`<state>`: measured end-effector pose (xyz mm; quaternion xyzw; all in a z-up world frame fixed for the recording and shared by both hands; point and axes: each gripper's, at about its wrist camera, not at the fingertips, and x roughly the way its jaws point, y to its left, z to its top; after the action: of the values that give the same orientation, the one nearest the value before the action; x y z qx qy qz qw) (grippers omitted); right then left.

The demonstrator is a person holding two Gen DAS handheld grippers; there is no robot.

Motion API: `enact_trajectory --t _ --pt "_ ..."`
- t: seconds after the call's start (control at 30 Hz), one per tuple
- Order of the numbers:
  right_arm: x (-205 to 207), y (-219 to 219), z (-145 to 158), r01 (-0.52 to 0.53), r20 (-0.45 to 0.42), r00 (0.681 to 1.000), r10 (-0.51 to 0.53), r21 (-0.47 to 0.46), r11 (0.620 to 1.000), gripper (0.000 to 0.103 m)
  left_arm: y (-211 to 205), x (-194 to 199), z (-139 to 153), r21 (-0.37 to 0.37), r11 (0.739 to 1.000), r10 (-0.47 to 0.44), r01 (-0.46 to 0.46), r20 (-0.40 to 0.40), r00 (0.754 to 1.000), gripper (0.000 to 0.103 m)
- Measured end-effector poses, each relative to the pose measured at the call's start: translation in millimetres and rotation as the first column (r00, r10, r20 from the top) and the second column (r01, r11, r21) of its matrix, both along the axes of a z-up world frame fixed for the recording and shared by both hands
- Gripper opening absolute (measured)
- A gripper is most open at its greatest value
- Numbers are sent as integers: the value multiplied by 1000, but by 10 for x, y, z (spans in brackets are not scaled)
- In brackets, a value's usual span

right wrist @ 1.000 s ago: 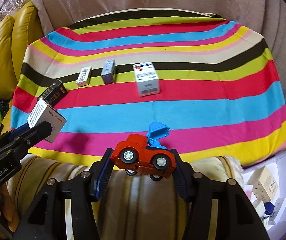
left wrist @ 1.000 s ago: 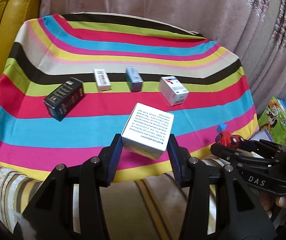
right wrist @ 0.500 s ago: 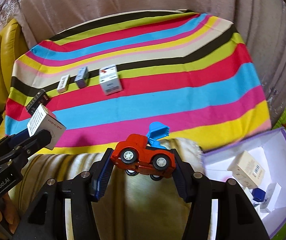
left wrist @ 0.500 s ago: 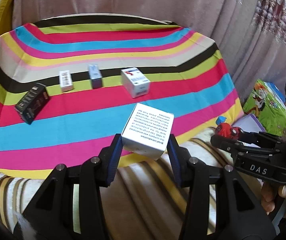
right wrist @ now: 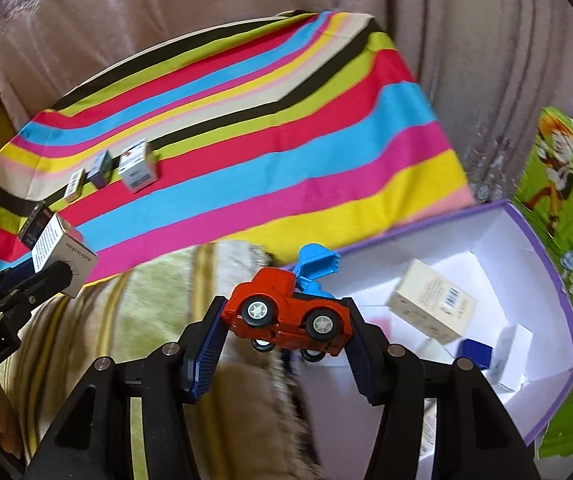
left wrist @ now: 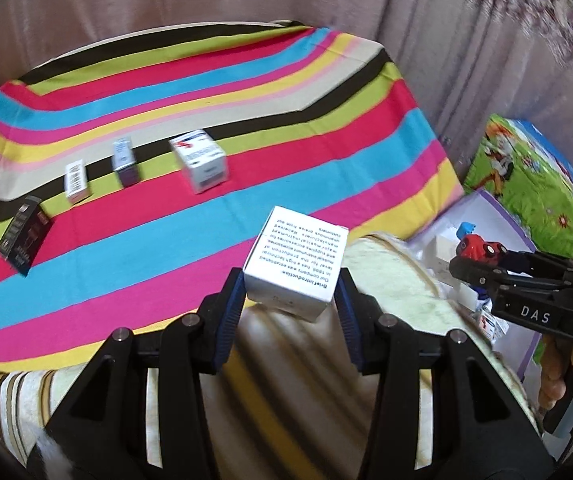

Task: Organize rigid objects
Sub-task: 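Carry the cube box and the red car over the storage box, then open both tools to drop the car and cube box into the storage box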

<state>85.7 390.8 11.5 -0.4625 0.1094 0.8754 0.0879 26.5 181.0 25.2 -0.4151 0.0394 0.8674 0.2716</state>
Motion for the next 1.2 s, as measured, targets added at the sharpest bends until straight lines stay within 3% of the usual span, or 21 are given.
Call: enact_trajectory --t 0.27,0.53,0.67,0.87,0.97,1.03,1.07,1.1,1.2 --pt "280 416 -53 97 0 995 -97 -14 995 56 562 137 27 -58 989 -137 136 -3 991 50" --pt "577 790 -191 191 -7 981 -191 -28 981 56 1085 338 28 -118 949 -297 294 -5 955 50" --pt "678 926 -237 226 -15 974 -227 -57 972 56 1199 396 26 -137 935 -330 326 -6 944 50" --pt "802 1083 -216 265 -37 963 -267 -51 963 56 1235 416 33 -124 930 -349 346 -1 937 50" --pt "854 1172 -202 297 -46 953 -299 -52 953 56 1272 469 57 -87 917 -390 388 -6 921 50" --pt "874 1216 -211 315 -45 947 -317 -60 947 57 1300 493 54 -75 907 -415 414 0 910 59" --pt "877 1232 -222 322 -39 945 -324 -64 945 57 1316 503 48 -75 905 -420 418 1 908 72" --pt "873 1240 -236 324 -32 945 -327 -66 944 58 1310 509 40 -76 907 -416 415 -3 909 79" --pt "884 1226 -247 322 -27 945 -325 -76 944 68 1258 465 44 -55 920 -388 388 3 922 79"
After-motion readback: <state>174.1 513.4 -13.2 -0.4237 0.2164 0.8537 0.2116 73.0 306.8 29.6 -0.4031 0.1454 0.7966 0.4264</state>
